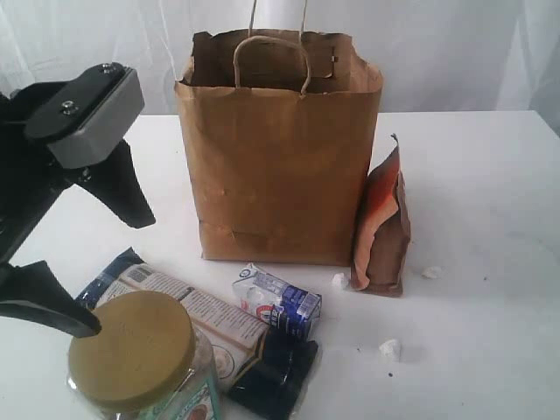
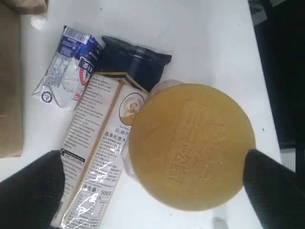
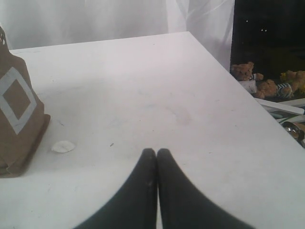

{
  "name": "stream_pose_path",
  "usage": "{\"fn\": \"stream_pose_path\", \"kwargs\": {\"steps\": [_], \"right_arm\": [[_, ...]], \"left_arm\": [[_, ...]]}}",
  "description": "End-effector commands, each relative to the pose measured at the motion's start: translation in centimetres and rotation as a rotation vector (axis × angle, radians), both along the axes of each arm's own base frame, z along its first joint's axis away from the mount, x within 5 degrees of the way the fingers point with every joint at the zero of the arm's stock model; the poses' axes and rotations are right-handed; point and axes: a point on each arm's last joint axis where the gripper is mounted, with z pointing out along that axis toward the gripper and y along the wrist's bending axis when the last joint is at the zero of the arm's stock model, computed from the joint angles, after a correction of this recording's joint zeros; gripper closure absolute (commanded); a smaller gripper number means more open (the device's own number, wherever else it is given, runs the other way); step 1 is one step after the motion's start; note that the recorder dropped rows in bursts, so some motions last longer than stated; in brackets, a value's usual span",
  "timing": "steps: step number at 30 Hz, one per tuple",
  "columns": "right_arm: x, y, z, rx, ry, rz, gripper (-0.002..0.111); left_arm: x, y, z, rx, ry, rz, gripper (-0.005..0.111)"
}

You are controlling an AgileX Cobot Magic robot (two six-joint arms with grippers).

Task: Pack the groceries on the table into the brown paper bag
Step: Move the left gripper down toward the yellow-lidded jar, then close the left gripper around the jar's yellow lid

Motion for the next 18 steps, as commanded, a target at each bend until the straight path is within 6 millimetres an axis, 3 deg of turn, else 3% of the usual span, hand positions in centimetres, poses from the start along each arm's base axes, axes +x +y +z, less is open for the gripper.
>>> {"fn": "stream_pose_path", "kwargs": {"steps": [1, 5, 13, 18], "right_arm": [[0.0, 0.0, -0.1, -0.01, -0.002, 0.003, 0.108], [0.0, 0.0, -0.1, -0.01, -0.002, 0.003, 0.108], [0.0, 0.0, -0.1, -0.01, -0.002, 0.003, 0.108], [0.0, 0.0, -0.1, -0.01, -0.002, 0.003, 0.108]], "left_arm": [[-0.4, -0.1, 0.4, -0.005, 0.007, -0.007, 0.002], [-0.4, -0.5, 0.0, -0.034, 0.053, -0.01, 0.002], [-1.2, -0.2, -4.0, 0.0, 0.063, -0.102, 0.002], [-1.1, -0.6, -5.4, -0.016, 0.007, -0.096, 0.002]]}}
